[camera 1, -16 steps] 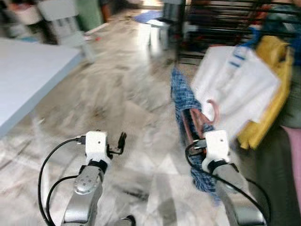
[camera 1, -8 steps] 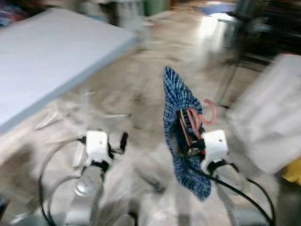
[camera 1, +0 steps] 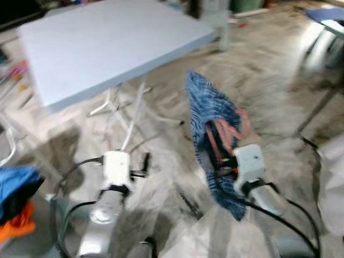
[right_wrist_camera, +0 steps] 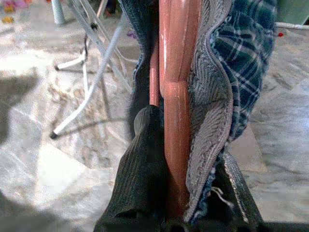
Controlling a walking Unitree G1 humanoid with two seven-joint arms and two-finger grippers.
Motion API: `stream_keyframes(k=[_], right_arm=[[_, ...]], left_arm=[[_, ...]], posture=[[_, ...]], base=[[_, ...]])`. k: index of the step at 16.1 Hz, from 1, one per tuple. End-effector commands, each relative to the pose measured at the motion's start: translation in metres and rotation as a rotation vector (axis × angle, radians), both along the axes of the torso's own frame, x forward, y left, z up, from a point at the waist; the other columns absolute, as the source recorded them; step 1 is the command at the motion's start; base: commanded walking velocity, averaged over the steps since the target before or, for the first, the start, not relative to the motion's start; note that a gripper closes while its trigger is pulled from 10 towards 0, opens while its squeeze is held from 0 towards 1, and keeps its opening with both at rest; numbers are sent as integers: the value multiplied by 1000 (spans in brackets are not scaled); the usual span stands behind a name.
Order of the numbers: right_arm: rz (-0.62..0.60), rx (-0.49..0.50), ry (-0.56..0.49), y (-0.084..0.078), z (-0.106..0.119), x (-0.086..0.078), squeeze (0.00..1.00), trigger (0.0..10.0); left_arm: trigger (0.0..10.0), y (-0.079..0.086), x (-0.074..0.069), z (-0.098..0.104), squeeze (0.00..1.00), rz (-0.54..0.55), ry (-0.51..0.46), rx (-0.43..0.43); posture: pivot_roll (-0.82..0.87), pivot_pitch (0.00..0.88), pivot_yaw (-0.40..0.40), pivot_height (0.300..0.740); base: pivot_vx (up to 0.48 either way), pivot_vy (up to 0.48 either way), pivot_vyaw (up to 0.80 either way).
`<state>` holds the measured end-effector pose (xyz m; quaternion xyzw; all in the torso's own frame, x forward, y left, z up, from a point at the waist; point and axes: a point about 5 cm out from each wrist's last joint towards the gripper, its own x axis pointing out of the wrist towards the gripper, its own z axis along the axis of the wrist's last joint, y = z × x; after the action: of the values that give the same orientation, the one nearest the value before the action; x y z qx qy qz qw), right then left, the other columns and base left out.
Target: Hang hanger
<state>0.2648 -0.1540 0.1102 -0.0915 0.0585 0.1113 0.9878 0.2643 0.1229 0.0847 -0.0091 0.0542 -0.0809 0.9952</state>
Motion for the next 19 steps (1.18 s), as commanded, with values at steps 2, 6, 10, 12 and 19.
stream_keyframes(k=[2,6,10,12,19], right_arm=[[40,31,-9,10,3,2,0,10000],[78,58,28,14,0,0,0,10000],[187,132,77,26,1,-5,0,10000],[293,196,103,36,10,-10,0,10000],[564,230,189,47,24,-35,0,10000]], left_arm=[[10000,11,0,-1,0,33,9,23],[10000,10,0,-2,0,19,10,37],[10000,-6,2,4,0,-152,-47,83],[10000,-20,3,5,0,-268,-60,92],[10000,-32,5,9,0,-360,-118,130]], posture=[[-52,175,9,740],[-50,175,9,740],[-47,171,5,740],[-57,171,5,740],[-75,173,10,740]], base=[[0,0,800],[0,0,303],[0,0,0],[0,0,0],[0,0,0]])
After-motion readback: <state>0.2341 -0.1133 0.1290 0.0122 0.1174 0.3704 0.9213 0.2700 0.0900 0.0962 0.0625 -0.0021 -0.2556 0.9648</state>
